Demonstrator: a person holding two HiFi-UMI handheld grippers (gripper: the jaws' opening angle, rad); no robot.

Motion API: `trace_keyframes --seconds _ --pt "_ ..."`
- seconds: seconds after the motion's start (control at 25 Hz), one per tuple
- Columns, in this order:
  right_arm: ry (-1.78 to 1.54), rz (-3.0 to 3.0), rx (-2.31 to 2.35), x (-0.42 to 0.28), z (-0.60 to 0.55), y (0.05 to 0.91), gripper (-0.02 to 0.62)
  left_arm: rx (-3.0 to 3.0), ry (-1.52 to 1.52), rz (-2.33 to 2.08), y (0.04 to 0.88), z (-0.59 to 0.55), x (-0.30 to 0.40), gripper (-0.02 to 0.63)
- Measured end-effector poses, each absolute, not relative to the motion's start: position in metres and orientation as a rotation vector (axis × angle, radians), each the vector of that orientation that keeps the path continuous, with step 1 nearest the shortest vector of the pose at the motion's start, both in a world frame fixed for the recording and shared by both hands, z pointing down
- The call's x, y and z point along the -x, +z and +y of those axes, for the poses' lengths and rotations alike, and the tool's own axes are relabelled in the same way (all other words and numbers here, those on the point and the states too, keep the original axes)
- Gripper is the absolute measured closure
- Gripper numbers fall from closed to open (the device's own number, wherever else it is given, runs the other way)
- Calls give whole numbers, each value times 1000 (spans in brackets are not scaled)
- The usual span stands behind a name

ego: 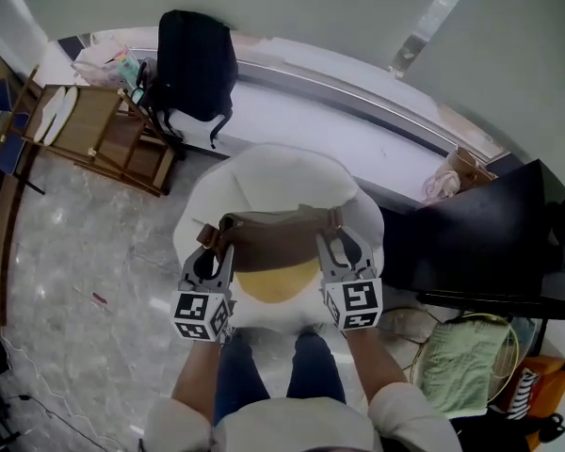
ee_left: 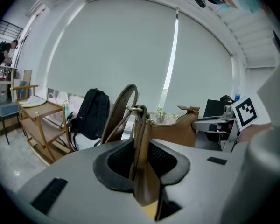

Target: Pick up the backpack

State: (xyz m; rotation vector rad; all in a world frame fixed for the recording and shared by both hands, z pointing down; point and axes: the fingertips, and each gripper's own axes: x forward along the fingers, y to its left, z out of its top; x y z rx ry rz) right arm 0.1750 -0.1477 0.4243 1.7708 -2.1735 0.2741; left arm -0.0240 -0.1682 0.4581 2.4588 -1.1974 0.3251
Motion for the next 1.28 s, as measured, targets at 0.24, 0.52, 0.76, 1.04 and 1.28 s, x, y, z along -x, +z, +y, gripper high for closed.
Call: trace_keyframes --seconds 0.24,0.52,0.76,1.04,1.28 --pt "260 -2158 -1826 -178 -132 381 449 -2506 313 -1167 413 -162 20 505" --pt "237 -2132 -1901 -184 -113 340 449 -2563 310 -1121 370 -151 13 505" --pt "222 -2112 -1968 -189 -99 312 449 -2617 308 -1088 338 -146 6 505" --pt "175 -2111 -2039 -193 -76 280 449 -2672 325 -1056 304 -131 0 505" --pt "144 -2115 -2087 -200 -55 260 449 -2726 318 -1035 282 -120 -10 505"
